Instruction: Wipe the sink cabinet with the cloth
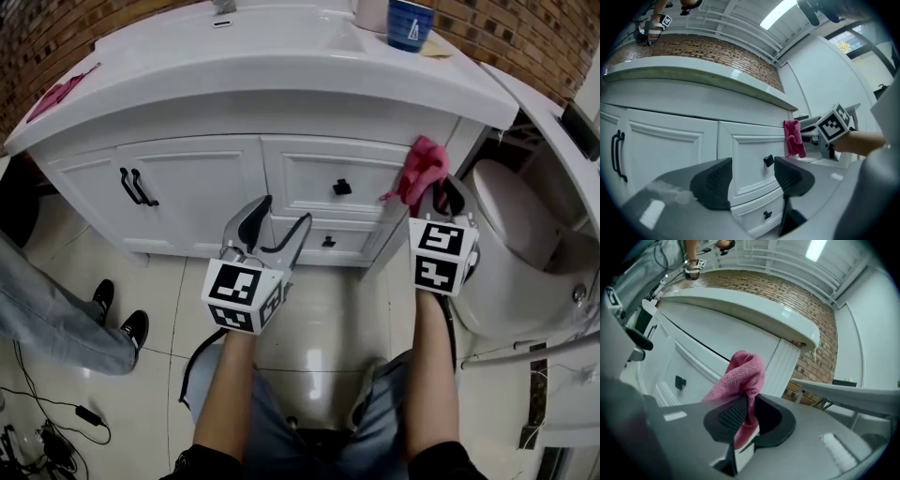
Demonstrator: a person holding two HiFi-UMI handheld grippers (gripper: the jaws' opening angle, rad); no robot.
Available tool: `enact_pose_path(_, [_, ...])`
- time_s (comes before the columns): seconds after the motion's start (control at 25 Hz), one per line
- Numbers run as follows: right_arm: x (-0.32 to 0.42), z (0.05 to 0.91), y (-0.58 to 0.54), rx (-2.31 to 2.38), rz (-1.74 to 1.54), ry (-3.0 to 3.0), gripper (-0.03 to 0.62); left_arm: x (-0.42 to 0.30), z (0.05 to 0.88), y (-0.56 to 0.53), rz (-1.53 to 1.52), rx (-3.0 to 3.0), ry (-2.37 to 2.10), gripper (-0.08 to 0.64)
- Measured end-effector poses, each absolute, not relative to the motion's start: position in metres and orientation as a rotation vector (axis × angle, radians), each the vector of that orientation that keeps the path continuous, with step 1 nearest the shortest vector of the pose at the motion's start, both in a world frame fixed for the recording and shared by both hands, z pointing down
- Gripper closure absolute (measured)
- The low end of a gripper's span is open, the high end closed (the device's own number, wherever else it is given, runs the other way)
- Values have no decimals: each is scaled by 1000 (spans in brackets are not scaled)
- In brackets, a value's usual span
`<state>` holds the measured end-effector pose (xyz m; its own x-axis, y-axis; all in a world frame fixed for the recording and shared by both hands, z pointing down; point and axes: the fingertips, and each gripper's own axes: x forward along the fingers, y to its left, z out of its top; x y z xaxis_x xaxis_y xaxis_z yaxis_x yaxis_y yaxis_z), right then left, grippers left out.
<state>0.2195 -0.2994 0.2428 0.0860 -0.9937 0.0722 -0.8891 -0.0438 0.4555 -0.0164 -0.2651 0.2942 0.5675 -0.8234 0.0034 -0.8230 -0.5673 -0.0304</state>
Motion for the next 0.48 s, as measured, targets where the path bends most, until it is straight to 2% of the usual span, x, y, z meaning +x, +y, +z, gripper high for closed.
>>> enact_pose_path(0.12, [172, 246, -295, 1911, -310, -2078, 555, -35, 289, -267, 11, -2732, 1514, 276])
enact_pose_path(0.32, [66, 256, -292, 1653, -387, -2302, 555, -64, 282, -264, 33, -2679, 1591, 281])
enact_pose_path(0.48, [24, 264, -296, 1588, -375, -2381, 555, -88, 281, -258, 1, -2631, 1649, 284])
